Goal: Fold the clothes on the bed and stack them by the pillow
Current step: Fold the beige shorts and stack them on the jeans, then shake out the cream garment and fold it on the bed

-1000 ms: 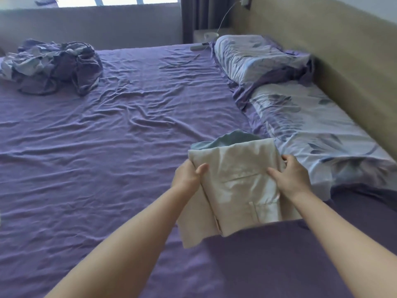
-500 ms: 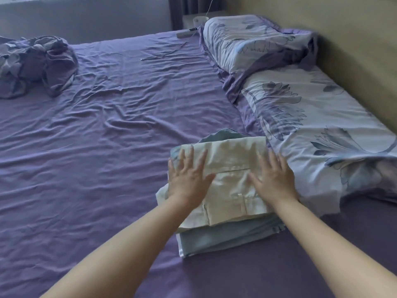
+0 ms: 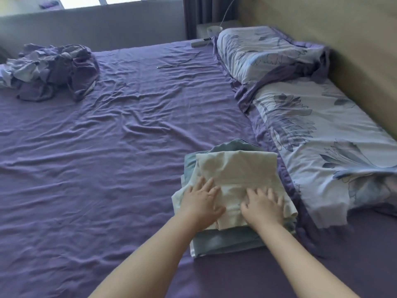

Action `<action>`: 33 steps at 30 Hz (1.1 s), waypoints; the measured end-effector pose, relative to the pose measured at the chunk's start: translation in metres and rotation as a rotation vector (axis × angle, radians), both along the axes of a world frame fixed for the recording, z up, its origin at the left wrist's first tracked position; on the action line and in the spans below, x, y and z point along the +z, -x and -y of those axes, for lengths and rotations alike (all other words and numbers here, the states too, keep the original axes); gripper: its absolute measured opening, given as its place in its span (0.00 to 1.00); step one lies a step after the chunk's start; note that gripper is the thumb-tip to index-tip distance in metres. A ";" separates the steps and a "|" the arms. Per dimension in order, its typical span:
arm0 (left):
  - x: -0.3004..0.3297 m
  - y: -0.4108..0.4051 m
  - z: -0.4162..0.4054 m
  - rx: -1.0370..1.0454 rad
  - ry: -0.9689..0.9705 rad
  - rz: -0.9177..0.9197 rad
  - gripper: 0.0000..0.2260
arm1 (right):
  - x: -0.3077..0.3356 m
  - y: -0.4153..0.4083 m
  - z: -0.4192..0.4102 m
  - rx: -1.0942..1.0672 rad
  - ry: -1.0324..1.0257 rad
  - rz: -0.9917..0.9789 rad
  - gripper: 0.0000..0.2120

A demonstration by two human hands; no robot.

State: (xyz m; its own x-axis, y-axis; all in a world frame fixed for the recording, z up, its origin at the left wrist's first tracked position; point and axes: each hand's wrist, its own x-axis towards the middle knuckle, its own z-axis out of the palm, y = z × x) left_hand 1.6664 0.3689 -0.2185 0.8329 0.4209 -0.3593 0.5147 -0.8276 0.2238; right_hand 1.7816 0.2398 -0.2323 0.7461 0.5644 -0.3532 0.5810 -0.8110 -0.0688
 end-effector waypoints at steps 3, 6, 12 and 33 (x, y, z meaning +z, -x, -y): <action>0.017 0.056 0.015 0.035 0.019 0.017 0.22 | 0.009 0.047 0.025 0.067 -0.021 -0.023 0.23; 0.034 0.115 0.030 0.005 -0.041 -0.122 0.21 | 0.022 0.097 0.043 0.168 0.028 -0.074 0.25; 0.076 0.230 0.066 0.148 -0.023 -0.234 0.21 | 0.059 0.209 0.050 0.362 0.045 -0.173 0.21; 0.224 0.709 0.113 0.717 -0.122 -0.045 0.17 | 0.217 0.648 0.019 0.750 -0.184 -0.146 0.13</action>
